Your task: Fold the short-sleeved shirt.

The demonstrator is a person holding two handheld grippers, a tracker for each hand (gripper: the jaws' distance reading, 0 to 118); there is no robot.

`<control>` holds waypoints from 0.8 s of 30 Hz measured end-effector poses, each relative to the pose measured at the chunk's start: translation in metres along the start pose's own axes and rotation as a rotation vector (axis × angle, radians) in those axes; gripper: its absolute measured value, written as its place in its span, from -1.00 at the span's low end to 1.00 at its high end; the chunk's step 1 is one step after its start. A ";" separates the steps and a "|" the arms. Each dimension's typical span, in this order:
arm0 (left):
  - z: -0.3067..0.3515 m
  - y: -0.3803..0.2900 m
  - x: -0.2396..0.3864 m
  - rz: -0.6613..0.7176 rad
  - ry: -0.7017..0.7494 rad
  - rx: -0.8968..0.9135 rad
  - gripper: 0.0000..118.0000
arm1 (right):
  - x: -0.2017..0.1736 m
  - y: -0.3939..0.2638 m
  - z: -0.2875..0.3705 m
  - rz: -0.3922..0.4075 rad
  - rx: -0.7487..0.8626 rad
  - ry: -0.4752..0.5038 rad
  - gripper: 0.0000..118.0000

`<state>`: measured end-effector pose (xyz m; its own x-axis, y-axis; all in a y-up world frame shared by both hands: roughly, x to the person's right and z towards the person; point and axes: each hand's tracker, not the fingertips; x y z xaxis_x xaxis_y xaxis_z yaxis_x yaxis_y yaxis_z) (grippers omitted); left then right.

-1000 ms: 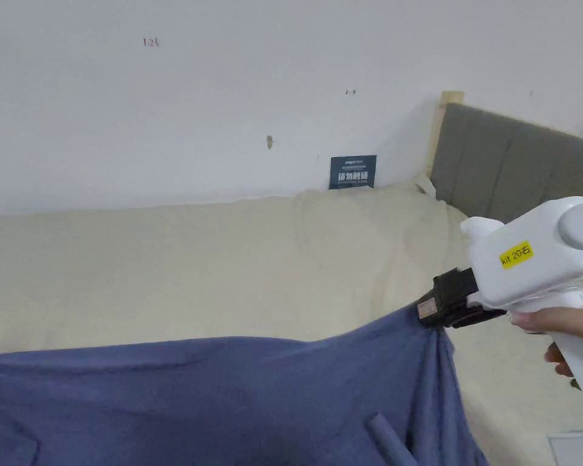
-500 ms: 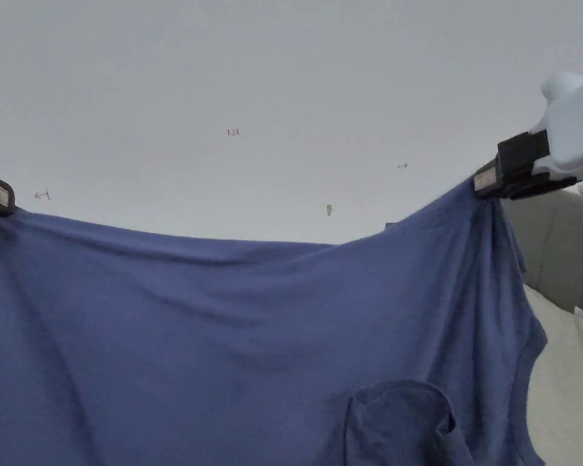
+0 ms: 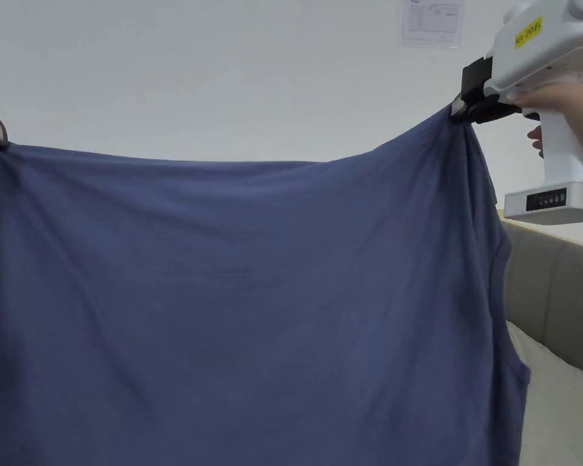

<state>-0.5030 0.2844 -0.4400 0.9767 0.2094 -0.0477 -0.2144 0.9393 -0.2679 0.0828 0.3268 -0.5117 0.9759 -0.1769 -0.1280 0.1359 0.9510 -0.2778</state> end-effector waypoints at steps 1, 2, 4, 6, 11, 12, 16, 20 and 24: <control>-0.009 0.004 0.002 -0.010 0.006 0.004 -1.00 | -0.004 0.005 -0.007 0.005 0.014 -0.004 -1.00; -0.022 0.011 0.000 -0.024 0.018 0.006 -1.00 | -0.008 0.012 -0.015 0.016 0.027 -0.008 -1.00; -0.043 0.020 0.001 -0.034 0.023 0.021 -1.00 | -0.013 0.035 -0.049 0.042 0.044 -0.030 -1.00; -0.061 0.031 0.000 -0.062 0.037 0.059 -1.00 | -0.021 0.047 -0.067 0.072 0.076 -0.039 -1.00; -0.086 0.033 0.005 -0.041 0.065 0.151 -1.00 | -0.041 0.061 -0.095 0.134 0.146 -0.084 -1.00; -0.090 0.033 0.005 -0.042 0.065 0.166 -1.00 | -0.045 0.059 -0.095 0.146 0.162 -0.085 -1.00; -0.107 0.025 0.005 -0.136 0.104 0.236 -1.00 | -0.047 0.047 -0.108 0.201 0.224 -0.102 -1.00; -0.125 -0.017 -0.006 -0.136 0.064 0.229 -1.00 | -0.036 -0.011 -0.126 0.223 0.214 -0.091 -1.00; -0.151 -0.108 -0.018 -0.133 0.019 0.075 -1.00 | -0.016 -0.121 -0.149 0.231 0.019 -0.036 -1.00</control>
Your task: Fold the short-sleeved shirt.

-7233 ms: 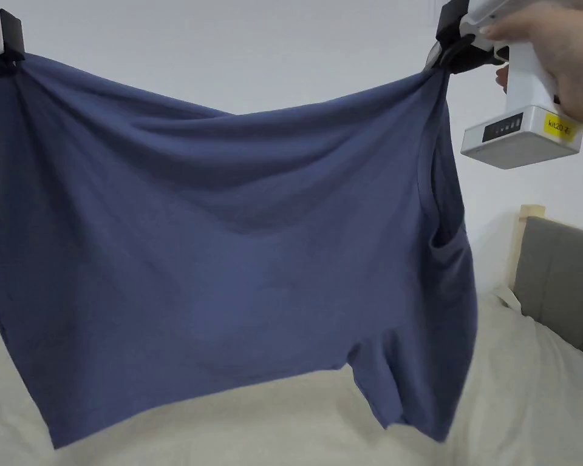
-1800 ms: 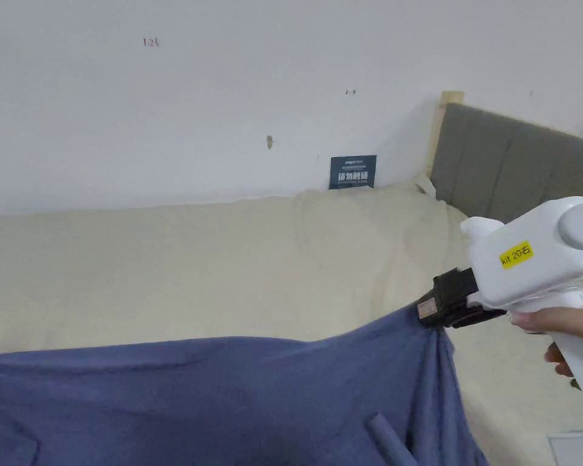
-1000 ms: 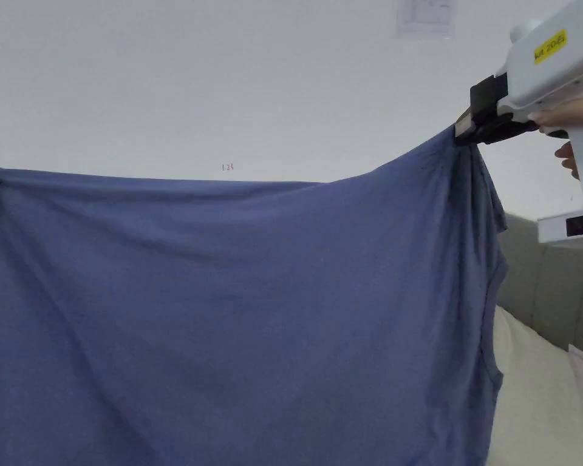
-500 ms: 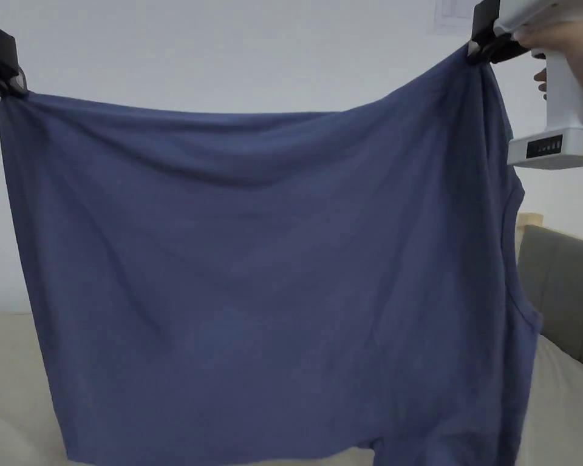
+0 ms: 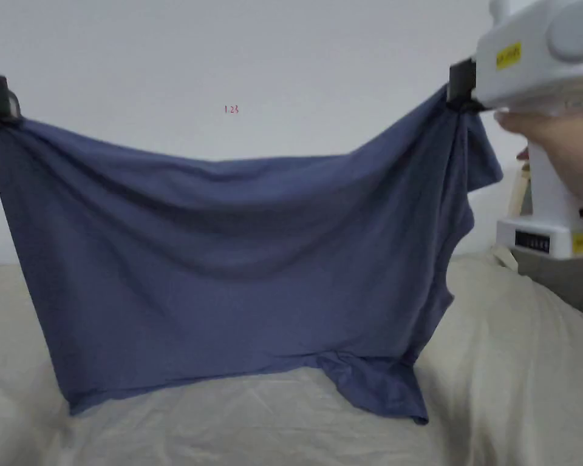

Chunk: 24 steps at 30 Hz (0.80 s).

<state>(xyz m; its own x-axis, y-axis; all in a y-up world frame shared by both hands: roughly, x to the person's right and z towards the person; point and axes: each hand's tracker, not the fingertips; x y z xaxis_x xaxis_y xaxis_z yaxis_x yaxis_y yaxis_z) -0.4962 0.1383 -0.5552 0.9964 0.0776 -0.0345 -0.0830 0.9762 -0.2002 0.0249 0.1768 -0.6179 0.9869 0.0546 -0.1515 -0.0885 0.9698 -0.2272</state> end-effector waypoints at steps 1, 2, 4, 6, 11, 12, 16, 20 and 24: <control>-0.005 -0.028 0.001 0.019 -0.046 -0.052 -1.00 | -0.001 -0.034 -0.005 -0.026 -0.052 0.023 -1.00; -0.008 -0.060 0.003 0.051 -0.052 -0.114 -1.00 | -0.002 -0.076 -0.011 -0.046 -0.109 0.055 -1.00; -0.014 -0.125 0.003 0.092 -0.095 -0.249 -1.00 | -0.002 -0.154 -0.028 -0.077 -0.251 0.042 -1.00; -0.009 -0.188 0.002 0.092 -0.097 -0.390 -1.00 | -0.004 -0.229 -0.032 -0.077 -0.427 0.054 -1.00; 0.036 -0.275 -0.003 0.132 -0.112 -0.477 -1.00 | -0.003 -0.328 0.016 -0.119 -0.513 0.157 -1.00; 0.049 -0.280 -0.008 0.159 -0.132 -0.473 -1.00 | -0.001 -0.333 0.035 -0.121 -0.508 0.156 -1.00; 0.101 -0.274 -0.016 0.131 -0.139 -0.409 -1.00 | 0.004 -0.313 0.113 -0.115 -0.406 0.216 -1.00; 0.170 -0.251 -0.011 0.159 -0.165 -0.347 -1.00 | 0.020 -0.289 0.187 -0.123 -0.351 0.250 -1.00; 0.224 -0.243 -0.024 0.137 -0.168 -0.331 -1.00 | 0.040 -0.286 0.245 -0.131 -0.339 0.254 -1.00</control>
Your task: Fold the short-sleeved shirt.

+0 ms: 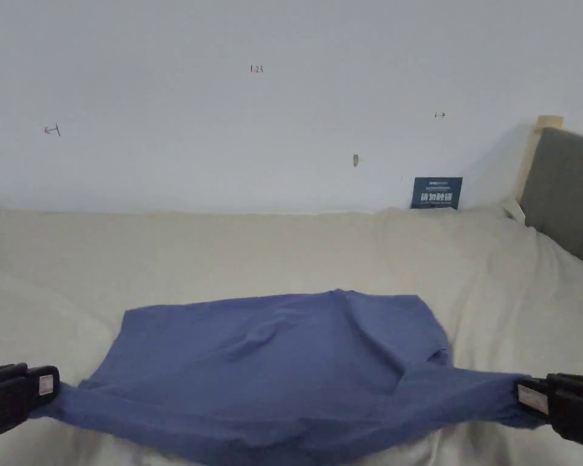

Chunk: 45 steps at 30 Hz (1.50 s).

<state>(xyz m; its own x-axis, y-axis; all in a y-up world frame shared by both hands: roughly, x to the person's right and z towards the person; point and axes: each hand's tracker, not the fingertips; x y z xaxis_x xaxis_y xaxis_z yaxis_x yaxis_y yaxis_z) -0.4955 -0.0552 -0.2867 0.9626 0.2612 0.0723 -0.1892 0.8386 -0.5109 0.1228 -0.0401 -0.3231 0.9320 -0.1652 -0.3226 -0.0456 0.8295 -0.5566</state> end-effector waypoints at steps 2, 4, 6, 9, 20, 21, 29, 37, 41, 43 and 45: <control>0.021 -0.011 0.002 0.001 -0.002 -0.005 -1.00 | 0.003 -0.012 0.022 -0.015 -0.008 0.008 -1.00; 0.038 -0.023 0.002 -0.001 -0.005 -0.007 -1.00 | 0.008 -0.027 0.035 -0.032 -0.026 0.004 -1.00; 0.053 -0.038 0.007 -0.004 -0.009 -0.015 -1.00 | 0.012 -0.042 0.049 -0.048 -0.046 0.007 -1.00; 0.066 -0.058 0.009 -0.010 -0.017 -0.048 -1.00 | 0.014 -0.062 0.061 -0.066 -0.099 0.023 -1.00; 0.037 -0.133 -0.015 -0.095 0.044 -0.327 -1.00 | 0.040 -0.130 0.019 -0.003 -0.405 -0.057 -1.00; 0.034 -0.133 -0.010 -0.098 0.050 -0.330 -1.00 | 0.039 -0.133 0.013 0.005 -0.430 -0.067 -1.00; 0.020 -0.154 -0.023 0.004 0.025 -0.397 -0.95 | 0.025 -0.148 -0.012 0.112 -0.495 -0.145 0.80; 0.048 -0.154 -0.012 0.193 -0.080 -0.289 0.97 | 0.017 -0.134 0.024 -0.068 -0.289 -0.085 0.91; 0.066 -0.139 -0.002 0.172 -0.060 -0.207 0.97 | -0.002 -0.115 0.049 -0.114 -0.155 -0.043 0.91; 0.076 -0.133 0.007 0.176 -0.054 -0.175 0.93 | -0.014 -0.108 0.058 -0.115 -0.116 -0.021 0.71; 0.090 -0.131 0.017 0.171 -0.075 -0.132 0.16 | -0.028 -0.109 0.068 -0.094 -0.013 0.015 -0.73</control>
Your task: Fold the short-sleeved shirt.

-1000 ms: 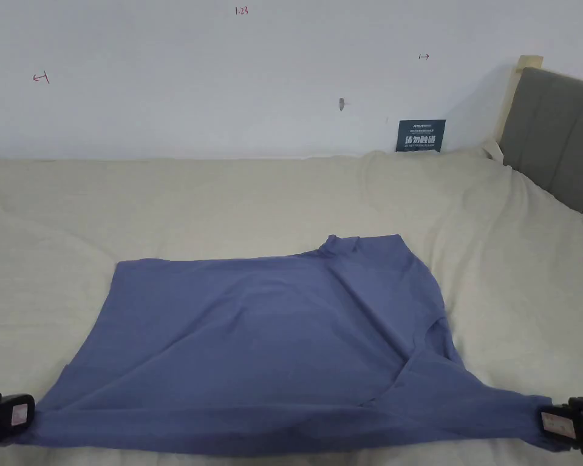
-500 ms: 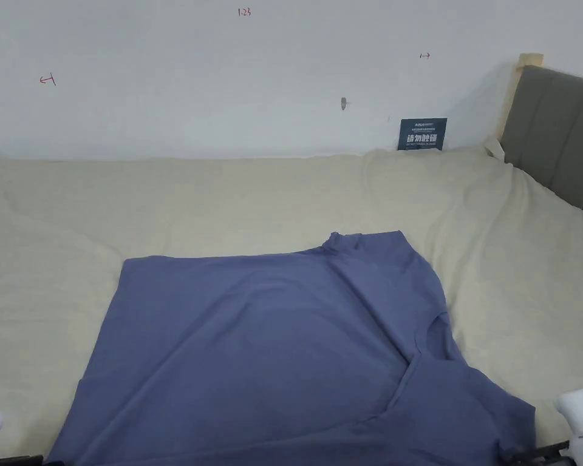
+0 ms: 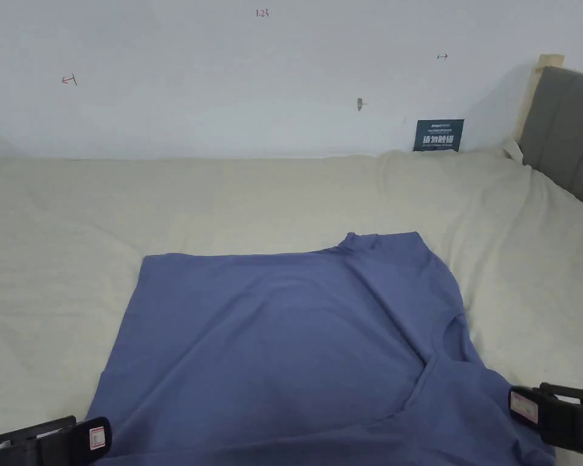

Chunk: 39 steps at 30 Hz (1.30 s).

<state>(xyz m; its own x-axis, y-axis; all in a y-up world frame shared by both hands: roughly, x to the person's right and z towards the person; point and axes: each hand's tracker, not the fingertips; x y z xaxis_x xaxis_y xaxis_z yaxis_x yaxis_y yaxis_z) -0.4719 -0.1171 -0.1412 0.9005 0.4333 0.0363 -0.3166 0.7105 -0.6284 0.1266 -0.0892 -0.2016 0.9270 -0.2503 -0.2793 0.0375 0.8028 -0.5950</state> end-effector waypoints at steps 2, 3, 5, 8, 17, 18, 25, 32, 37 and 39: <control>0.015 -0.004 0.016 -0.046 0.005 0.084 -1.00 | -0.017 0.001 0.005 0.029 0.051 -0.019 -1.00; 0.019 -0.008 0.024 -0.073 0.022 0.090 -1.00 | -0.027 -0.004 0.002 0.045 0.078 -0.065 -1.00; 0.032 -0.017 0.047 -0.104 0.062 0.116 -1.00 | -0.038 -0.008 0.004 0.033 0.092 -0.008 -1.00; 0.042 -0.010 0.050 -0.160 0.106 0.136 -1.00 | -0.039 -0.007 0.005 0.004 0.101 0.044 -1.00; -0.044 0.037 -0.020 -0.031 0.142 -0.576 -1.00 | -0.047 -0.009 -0.012 0.026 0.027 0.099 -1.00; -0.052 0.038 -0.025 -0.053 0.211 -0.585 -0.99 | -0.049 -0.012 -0.014 0.027 0.015 0.104 -1.00; -0.078 0.035 -0.028 -0.069 0.202 -0.508 0.93 | -0.052 -0.025 -0.029 0.080 -0.071 0.104 -1.00; -0.101 0.008 -0.014 -0.212 0.241 -0.609 0.22 | -0.057 -0.025 -0.041 0.072 -0.100 0.118 -1.00; -0.093 -0.004 -0.028 -0.377 0.320 -0.459 -0.87 | -0.051 -0.028 -0.047 0.039 -0.109 0.116 -1.00; -0.081 -0.003 -0.033 -0.367 0.274 -0.393 -0.87 | -0.045 -0.028 -0.045 0.041 -0.096 0.098 -1.00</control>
<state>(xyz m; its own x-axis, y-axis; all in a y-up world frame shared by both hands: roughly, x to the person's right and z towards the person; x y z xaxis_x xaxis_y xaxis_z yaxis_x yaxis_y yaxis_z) -0.4763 -0.1782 -0.2034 0.9906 0.0030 0.1368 0.1165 0.5055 -0.8549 0.0672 -0.1253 -0.2062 0.8860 -0.2736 -0.3743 -0.0401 0.7590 -0.6498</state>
